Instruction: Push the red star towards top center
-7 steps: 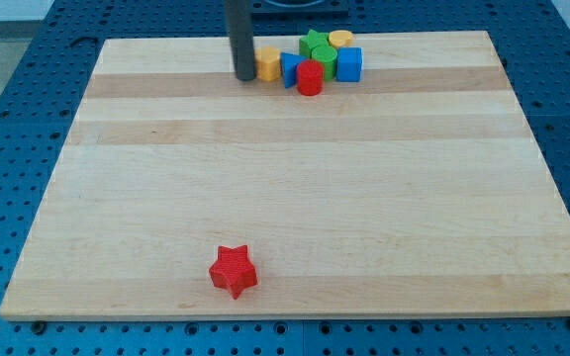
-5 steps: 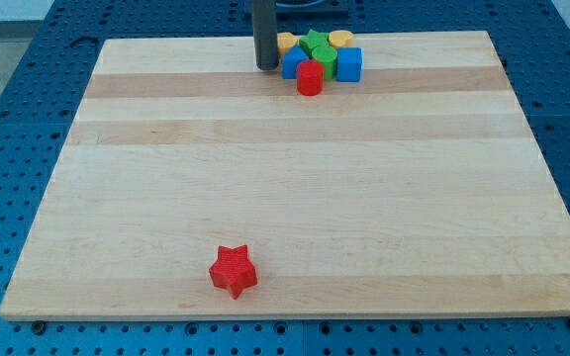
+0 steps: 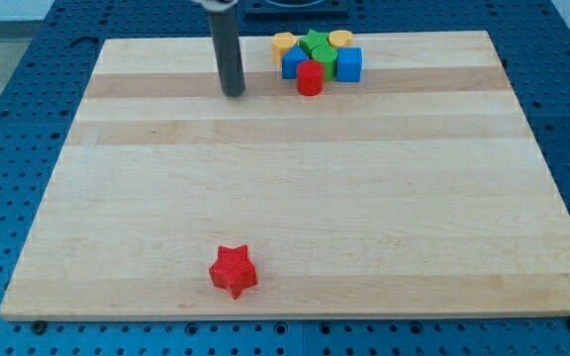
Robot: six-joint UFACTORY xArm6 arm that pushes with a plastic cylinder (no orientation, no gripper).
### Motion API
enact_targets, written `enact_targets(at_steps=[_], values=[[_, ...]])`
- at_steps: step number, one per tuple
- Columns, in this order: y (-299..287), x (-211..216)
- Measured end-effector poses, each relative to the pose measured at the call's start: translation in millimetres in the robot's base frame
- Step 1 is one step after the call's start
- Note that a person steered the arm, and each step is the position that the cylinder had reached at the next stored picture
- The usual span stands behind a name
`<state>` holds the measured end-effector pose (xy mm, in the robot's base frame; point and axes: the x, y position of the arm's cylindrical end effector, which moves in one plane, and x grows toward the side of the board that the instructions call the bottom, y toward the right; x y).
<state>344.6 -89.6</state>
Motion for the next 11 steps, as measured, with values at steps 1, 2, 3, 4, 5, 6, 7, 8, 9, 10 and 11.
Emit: enact_targets(at_steps=[1, 2, 3, 4, 5, 6, 7, 8, 9, 10, 11], values=[[0, 89], [-2, 173], [-18, 221], [-15, 263], [11, 273], [46, 261], [56, 231], [57, 227], [58, 265], [26, 271], [21, 234]])
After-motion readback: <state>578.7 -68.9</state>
